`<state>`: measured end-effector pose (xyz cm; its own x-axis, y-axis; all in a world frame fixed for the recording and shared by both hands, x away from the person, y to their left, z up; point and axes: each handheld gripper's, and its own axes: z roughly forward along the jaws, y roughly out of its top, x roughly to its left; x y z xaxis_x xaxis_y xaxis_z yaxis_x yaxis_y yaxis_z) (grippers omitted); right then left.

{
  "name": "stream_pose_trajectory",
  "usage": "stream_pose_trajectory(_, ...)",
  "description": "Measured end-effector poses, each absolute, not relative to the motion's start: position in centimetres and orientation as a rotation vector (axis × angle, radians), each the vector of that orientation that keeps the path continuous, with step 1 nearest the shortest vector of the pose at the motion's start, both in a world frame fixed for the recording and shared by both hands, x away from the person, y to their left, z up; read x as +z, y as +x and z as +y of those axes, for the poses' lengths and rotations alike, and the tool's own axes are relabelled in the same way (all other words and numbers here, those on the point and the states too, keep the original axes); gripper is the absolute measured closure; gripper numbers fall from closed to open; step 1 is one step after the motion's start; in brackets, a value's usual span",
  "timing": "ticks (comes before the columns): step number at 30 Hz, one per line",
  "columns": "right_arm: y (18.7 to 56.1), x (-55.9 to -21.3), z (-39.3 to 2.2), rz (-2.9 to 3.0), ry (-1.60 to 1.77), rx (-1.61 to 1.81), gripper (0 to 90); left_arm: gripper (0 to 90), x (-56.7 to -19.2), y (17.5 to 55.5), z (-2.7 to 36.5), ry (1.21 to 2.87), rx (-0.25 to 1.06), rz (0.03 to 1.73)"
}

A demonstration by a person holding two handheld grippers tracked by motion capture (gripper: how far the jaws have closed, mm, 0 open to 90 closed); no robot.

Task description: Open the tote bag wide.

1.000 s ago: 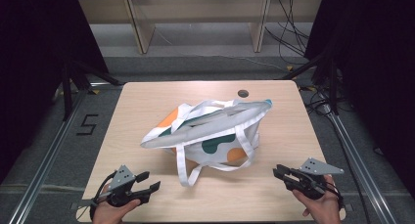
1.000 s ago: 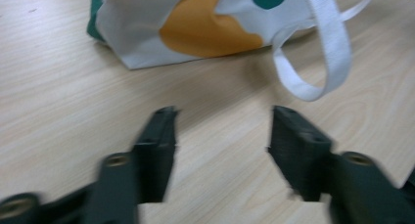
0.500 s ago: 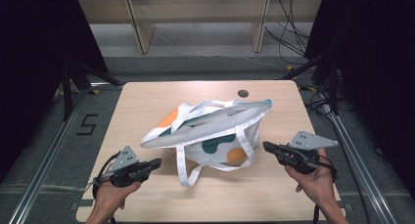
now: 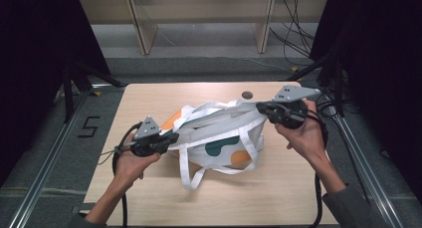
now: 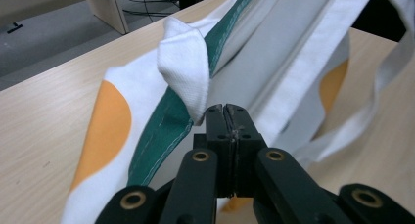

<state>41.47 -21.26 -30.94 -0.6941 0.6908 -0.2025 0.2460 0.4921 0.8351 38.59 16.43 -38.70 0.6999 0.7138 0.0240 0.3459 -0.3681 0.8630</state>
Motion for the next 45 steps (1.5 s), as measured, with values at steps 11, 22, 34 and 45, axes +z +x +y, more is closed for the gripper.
stream_pose_trajectory(11, 47.9, -36.6, -22.6, 2.341, 1.01, 0.841, 90.0, 89.4, -40.9, 47.2, 18.7, 1.895, 0.513, 1.045)
stream_pose_trajectory(22, 50.6, -45.0, -22.7, 2.486, 1.201, 0.754, 90.0, 89.6, -46.1, 49.9, 19.8, 2.01, 0.418, 1.163)
stream_pose_trajectory(34, 51.0, -38.7, -17.1, 2.437, 1.02, 1.056, 90.0, 87.7, -41.5, 48.8, 13.7, 1.967, 0.309, 0.963)
stream_pose_trajectory(45, 47.8, -40.9, -17.4, 2.634, 1.018, 0.971, 90.0, 89.0, -43.4, 50.5, 11.5, 2.028, 0.198, 1.008)
